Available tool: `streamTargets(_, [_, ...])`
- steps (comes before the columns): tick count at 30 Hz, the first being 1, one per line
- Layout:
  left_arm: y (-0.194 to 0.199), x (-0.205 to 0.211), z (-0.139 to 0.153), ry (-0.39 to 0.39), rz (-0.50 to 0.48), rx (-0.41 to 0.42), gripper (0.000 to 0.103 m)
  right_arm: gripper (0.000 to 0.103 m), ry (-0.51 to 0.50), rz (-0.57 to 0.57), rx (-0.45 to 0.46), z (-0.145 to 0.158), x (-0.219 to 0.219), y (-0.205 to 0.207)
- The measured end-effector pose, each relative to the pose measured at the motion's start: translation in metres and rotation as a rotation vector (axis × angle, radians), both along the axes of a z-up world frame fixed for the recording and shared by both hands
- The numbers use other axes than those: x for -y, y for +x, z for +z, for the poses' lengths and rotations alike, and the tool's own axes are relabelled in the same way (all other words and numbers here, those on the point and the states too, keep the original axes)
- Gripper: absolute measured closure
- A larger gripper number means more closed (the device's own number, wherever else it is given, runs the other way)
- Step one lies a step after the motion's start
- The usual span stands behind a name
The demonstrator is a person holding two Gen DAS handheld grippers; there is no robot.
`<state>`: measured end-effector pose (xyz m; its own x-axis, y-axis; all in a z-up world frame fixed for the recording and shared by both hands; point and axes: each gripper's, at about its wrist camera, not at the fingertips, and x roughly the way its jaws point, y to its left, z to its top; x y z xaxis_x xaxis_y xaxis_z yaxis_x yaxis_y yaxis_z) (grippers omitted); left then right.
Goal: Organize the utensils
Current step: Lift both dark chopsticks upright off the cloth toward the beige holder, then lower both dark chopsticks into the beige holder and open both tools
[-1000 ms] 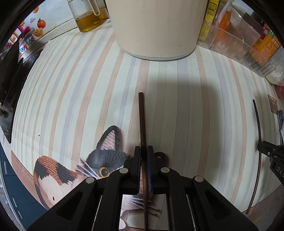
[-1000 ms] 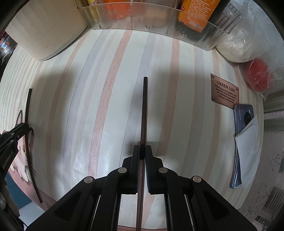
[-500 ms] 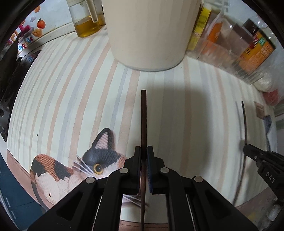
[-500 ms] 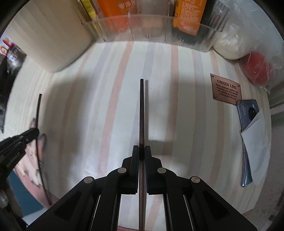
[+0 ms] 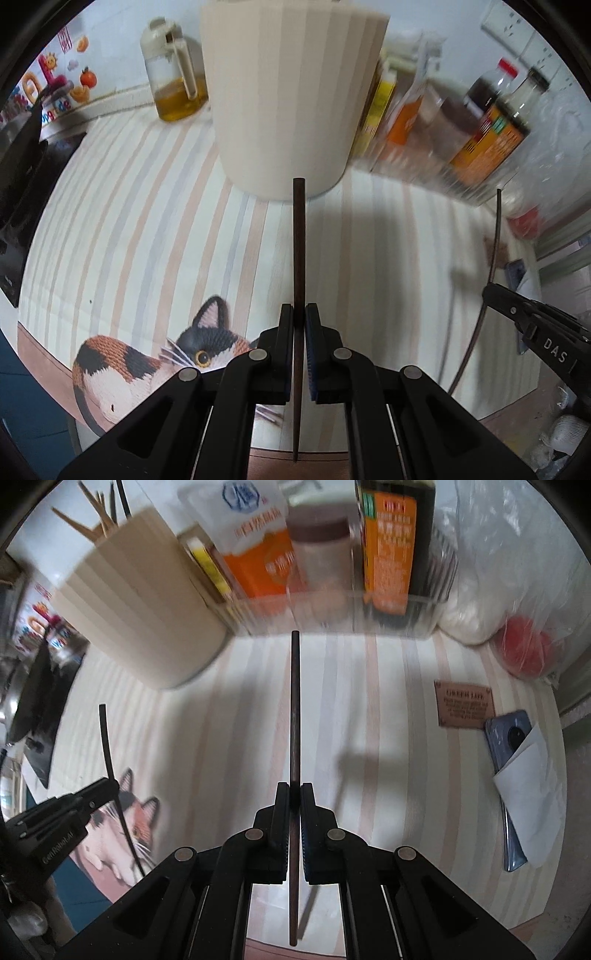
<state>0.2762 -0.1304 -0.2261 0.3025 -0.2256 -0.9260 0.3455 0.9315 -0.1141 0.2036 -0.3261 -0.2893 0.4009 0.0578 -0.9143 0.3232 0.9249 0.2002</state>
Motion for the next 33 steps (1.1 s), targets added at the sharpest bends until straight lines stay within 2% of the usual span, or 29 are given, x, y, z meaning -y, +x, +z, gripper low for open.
streamTargets(7, [-0.005, 0.0, 0.045, -0.052, -0.02, 0.103, 0.1, 0.098, -0.007, 0.004, 0.12, 0.048, -0.004, 0.008])
streamTargets(21, [0.01, -0.002, 0.117, -0.157, -0.004, 0.232, 0.1, 0.098, -0.03, -0.003, 0.323, 0.128, -0.006, 0.026])
streamTargets(29, [0.014, -0.005, 0.18, -0.224, -0.005, 0.329, 0.1, 0.098, -0.029, 0.035, 0.43, 0.179, -0.011, 0.048])
streamTargets(33, [0.019, -0.009, 0.216, -0.27, 0.004, 0.372, 0.1, 0.098, -0.028, 0.061, 0.506, 0.216, -0.015, 0.061])
